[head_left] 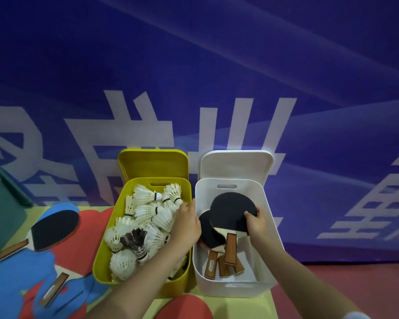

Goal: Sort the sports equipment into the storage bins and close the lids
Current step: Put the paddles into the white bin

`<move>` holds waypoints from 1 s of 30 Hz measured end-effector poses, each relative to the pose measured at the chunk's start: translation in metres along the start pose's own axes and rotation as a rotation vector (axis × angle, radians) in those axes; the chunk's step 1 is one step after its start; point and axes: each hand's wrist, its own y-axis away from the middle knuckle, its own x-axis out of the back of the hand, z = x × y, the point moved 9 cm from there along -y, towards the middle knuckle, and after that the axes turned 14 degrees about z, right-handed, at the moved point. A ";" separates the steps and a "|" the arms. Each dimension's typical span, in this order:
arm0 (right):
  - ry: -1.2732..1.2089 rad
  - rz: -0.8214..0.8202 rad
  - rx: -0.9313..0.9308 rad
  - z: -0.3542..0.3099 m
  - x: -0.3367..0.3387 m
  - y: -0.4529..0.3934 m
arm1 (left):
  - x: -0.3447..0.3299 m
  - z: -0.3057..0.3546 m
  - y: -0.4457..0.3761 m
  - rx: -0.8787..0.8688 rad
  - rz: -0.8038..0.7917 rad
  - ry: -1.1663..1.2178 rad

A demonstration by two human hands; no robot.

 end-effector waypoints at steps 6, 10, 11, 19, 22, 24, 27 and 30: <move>0.173 -0.056 0.009 0.048 -0.052 -0.019 | -0.008 -0.012 0.001 -0.015 0.026 -0.049; 0.615 0.015 0.215 0.062 -0.058 -0.028 | -0.011 -0.013 0.001 -0.002 0.046 -0.029; 0.739 0.030 0.257 0.065 -0.056 -0.031 | -0.012 -0.014 0.001 0.009 0.051 -0.008; 0.743 -0.126 0.116 0.077 -0.065 -0.038 | -0.021 -0.020 0.001 0.030 0.066 0.065; 0.647 -0.121 0.194 0.041 -0.059 -0.025 | -0.016 -0.019 -0.001 0.043 0.025 0.075; 0.515 -0.158 0.285 0.010 -0.054 -0.003 | -0.011 -0.021 -0.004 0.065 -0.013 0.104; 0.304 -0.228 0.343 -0.030 -0.036 0.046 | 0.009 -0.017 -0.003 0.042 -0.006 0.134; 0.091 -0.353 0.313 -0.053 -0.021 0.104 | 0.042 -0.010 0.007 0.022 0.061 0.248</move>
